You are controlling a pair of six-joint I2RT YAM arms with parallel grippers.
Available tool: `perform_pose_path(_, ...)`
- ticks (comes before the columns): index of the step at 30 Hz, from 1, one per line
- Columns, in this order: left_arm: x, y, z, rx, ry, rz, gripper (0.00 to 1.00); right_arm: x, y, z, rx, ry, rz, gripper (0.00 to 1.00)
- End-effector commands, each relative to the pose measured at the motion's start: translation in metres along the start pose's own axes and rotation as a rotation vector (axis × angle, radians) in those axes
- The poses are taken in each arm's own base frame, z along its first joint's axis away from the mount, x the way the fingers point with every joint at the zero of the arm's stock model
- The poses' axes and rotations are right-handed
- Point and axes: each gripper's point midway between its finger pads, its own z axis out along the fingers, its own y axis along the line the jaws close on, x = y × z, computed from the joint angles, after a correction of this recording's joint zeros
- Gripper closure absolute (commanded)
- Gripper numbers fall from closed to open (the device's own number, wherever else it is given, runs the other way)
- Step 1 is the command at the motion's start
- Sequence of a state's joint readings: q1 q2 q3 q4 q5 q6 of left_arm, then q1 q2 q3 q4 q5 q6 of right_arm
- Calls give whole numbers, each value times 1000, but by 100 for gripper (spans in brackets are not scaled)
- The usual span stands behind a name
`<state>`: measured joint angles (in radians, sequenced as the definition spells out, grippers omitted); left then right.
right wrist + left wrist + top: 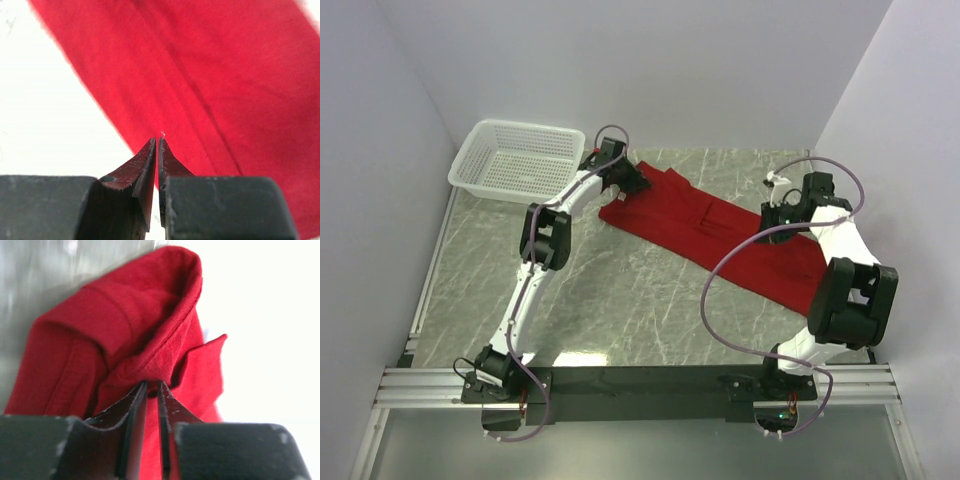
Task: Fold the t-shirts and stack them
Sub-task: Fold the tshirt
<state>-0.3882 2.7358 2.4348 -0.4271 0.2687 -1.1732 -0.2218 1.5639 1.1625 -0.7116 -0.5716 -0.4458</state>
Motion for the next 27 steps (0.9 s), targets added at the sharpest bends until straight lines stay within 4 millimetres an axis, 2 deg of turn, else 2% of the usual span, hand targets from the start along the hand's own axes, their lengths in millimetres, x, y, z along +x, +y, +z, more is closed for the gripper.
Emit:
perform_pose_path(1, -32, -12, 11, 108, -46, -106, 76, 19, 37, 3, -177, 33, -116, 86)
perform_pose_path(3, -44, -29, 0, 161, -74, -88, 69, 30, 50, 10, -231, 63, -208, 84)
perform_pose_path(4, -47, -39, -13, 175, -86, -61, 65, 33, 57, 15, -236, 88, -261, 84)
perform_pose_path(5, -54, -58, -28, 215, -109, -36, 63, 34, 59, 19, -229, 92, -288, 84)
perform_pose_path(6, -56, -55, -33, 209, -116, -25, 61, 38, 62, 25, -224, 103, -307, 84)
perform_pose_path(7, -62, -77, -57, 247, -140, 22, 59, 33, 63, 31, -200, 92, -347, 83)
perform_pose_path(9, -64, -84, -76, 251, -145, 61, 55, 33, 71, 45, -157, 131, -400, 83)
perform_pose_path(10, -67, -101, -100, 271, -164, 112, 54, 30, 71, 53, -141, 134, -412, 84)
perform_pose_path(11, -65, -100, -107, 260, -163, 132, 52, 28, 76, 60, -135, 142, -429, 84)
perform_pose_path(12, -66, -105, -120, 264, -171, 156, 51, 22, 69, 64, -78, 150, -418, 85)
perform_pose_path(13, -67, -125, -151, 293, -208, 219, 50, 21, 67, 73, -65, 157, -422, 85)
perform_pose_path(14, -63, -116, -157, 266, -210, 237, 47, 18, 65, 77, -39, 161, -426, 85)
perform_pose_path(15, -64, -137, -193, 302, -255, 274, 46, 10, 61, 79, 5, 160, -419, 86)
perform_pose_path(16, -65, -138, -207, 294, -285, 321, 45, 9, 57, 85, 21, 170, -415, 86)
perform_pose_path(17, -61, -122, -209, 252, -285, 333, 43, 6, 55, 88, 37, 171, -412, 86)
perform_pose_path(18, -59, -138, -244, 281, -328, 366, 43, 0, 50, 89, 78, 171, -410, 87)
perform_pose_path(19, -58, -134, -255, 264, -348, 405, 42, 3, 47, 94, 87, 190, -411, 87)
perform_pose_path(20, -50, -115, -256, 221, -336, 413, 41, 2, 45, 96, 98, 194, -414, 87)
perform_pose_path(21, -46, -124, -287, 244, -371, 435, 40, 4, 43, 98, 110, 205, -421, 88)
perform_pose_path(22, -43, -118, -296, 233, -383, 455, 40, 10, 42, 102, 114, 231, -430, 88)
perform_pose_path(23, -36, -95, -293, 187, -371, 451, 39, 15, 42, 104, 118, 250, -444, 88)
perform_pose_path(24, -31, -100, -319, 210, -404, 464, 38, 19, 43, 106, 120, 264, -458, 89)
perform_pose_path(25, -27, -92, -326, 195, -408, 476, 38, 25, 48, 108, 116, 285, -486, 89)
perform_pose_path(26, -22, -67, -323, 139, -405, 468, 38, 36, 49, 109, 111, 314, -507, 90)
perform_pose_path(27, -16, -67, -346, 149, -432, 477, 38, 44, 52, 108, 103, 336, -522, 91)
